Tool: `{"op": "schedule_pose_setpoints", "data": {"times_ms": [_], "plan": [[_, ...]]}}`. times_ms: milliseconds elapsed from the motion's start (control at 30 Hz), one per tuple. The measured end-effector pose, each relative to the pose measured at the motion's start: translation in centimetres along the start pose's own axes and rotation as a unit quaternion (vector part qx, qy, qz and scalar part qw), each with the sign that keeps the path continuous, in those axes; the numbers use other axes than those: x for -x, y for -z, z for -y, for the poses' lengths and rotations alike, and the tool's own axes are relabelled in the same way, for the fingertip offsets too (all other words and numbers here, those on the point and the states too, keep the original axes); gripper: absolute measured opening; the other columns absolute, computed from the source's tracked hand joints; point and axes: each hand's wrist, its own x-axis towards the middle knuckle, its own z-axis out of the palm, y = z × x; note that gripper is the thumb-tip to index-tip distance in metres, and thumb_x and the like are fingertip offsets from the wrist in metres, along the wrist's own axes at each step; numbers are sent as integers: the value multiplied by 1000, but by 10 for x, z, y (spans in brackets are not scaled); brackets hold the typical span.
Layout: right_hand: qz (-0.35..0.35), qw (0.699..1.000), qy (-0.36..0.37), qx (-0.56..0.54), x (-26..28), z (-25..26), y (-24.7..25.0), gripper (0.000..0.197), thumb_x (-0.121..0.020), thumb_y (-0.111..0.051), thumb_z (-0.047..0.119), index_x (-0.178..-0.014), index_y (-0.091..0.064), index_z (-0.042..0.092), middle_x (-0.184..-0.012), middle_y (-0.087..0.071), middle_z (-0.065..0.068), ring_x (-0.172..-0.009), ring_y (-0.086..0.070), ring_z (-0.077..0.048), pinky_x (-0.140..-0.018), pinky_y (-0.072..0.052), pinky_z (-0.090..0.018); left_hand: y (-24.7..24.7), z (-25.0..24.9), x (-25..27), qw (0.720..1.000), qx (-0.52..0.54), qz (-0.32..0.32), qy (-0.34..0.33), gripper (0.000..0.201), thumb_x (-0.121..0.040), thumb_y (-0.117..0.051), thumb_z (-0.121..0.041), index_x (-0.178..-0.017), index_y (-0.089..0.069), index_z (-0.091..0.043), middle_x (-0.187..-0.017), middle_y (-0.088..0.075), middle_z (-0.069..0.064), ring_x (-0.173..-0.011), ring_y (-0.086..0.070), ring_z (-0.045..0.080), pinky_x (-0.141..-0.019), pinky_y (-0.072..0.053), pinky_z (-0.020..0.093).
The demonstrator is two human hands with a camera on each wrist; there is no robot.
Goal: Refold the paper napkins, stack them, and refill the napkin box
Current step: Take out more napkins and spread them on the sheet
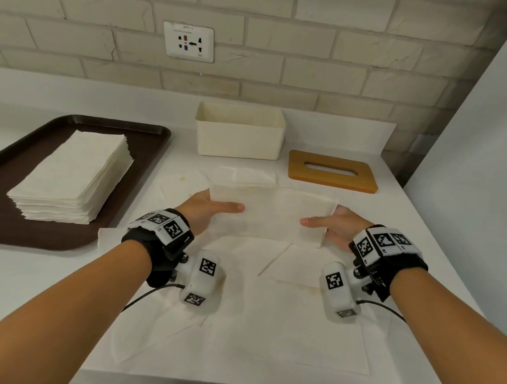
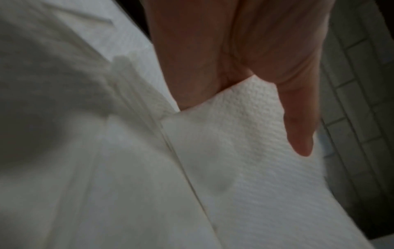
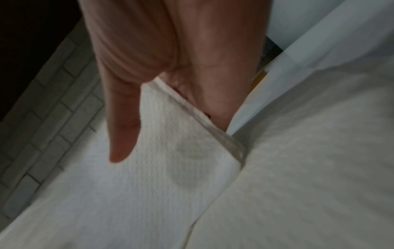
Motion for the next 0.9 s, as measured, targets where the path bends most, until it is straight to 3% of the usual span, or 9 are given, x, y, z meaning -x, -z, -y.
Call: {"op": "schedule_pose_setpoints", "data": {"times_ms": [67,200,367,467,533,700,733,833,900], "plan": [[13,1000,-19,11,-4,-1,2,68,-46,-90,20,-109,-64,17,-118,-65,-12,-114,-59,-30,-104,-42,-45,-1,-2,1,999,-42,19,17,26,-80,-65,1,-97,-64,-20,-97,-66,2,-95,-60,14,-83,-47,22],[-31,998,-30,39,-19,-14,11,108,-21,-95,41,-118,-60,9,-115,-67,-10,-112,-60,-29,-103,-43,-46,8,3,-2,997,-65,32,37,54,-59,-82,-15,-110,-65,-12,-116,-67,9,-112,-61,24,-102,-44,39],[-17,999,13,24,-8,4,-6,42,-63,-82,10,-100,-62,14,-106,-64,-11,-115,-55,-33,-103,-42,-44,4,0,-7,993,-113,12,-19,30,-59,-81,-13,-84,-67,-21,-87,-68,-2,-95,-60,15,-90,-42,23],[-70,996,48,6,-11,12,-4,64,-56,-84,16,-114,-59,3,-118,-62,-17,-120,-54,-35,-105,-42,-45,5,-9,-12,995,-81,-10,-59,25,-73,-73,-2,-86,-64,-21,-89,-65,-2,-91,-60,11,-86,-43,20],[-58,996,35,62,-12,16,1,74,-47,-88,29,-114,-60,14,-120,-63,-13,-116,-56,-31,-105,-41,-44,6,-10,-13,995,-75,-10,-57,31,-77,-68,3,-91,-63,-25,-95,-62,-5,-92,-57,9,-82,-42,17],[-11,989,30,148,-11,13,4,30,-70,-78,11,-94,-67,26,-109,-65,-6,-117,-55,-26,-110,-36,-40,10,2,-17,993,-121,0,-13,38,-56,-81,-11,-84,-72,-36,-100,-67,-11,-103,-58,10,-95,-41,23],[-20,986,29,166,-15,12,5,34,-67,-81,19,-98,-68,23,-111,-65,-6,-118,-55,-27,-110,-36,-41,9,3,-18,991,-130,2,-9,38,-61,-80,-7,-87,-71,-33,-99,-68,-10,-102,-59,11,-94,-42,23],[-71,984,-6,164,-26,15,11,107,-25,-85,59,-118,-59,13,-117,-64,-7,-113,-57,-27,-104,-42,-43,6,-4,-22,989,-139,-42,3,33,-71,-77,-7,-103,-69,-14,-107,-69,4,-108,-61,22,-102,-43,34],[-87,990,17,113,-31,19,15,115,-13,-83,62,-114,-61,13,-116,-65,-9,-111,-58,-27,-102,-44,-44,5,-11,-25,991,-110,-71,-1,52,-64,-82,-15,-112,-66,-6,-113,-68,10,-110,-62,26,-104,-44,40]]}}
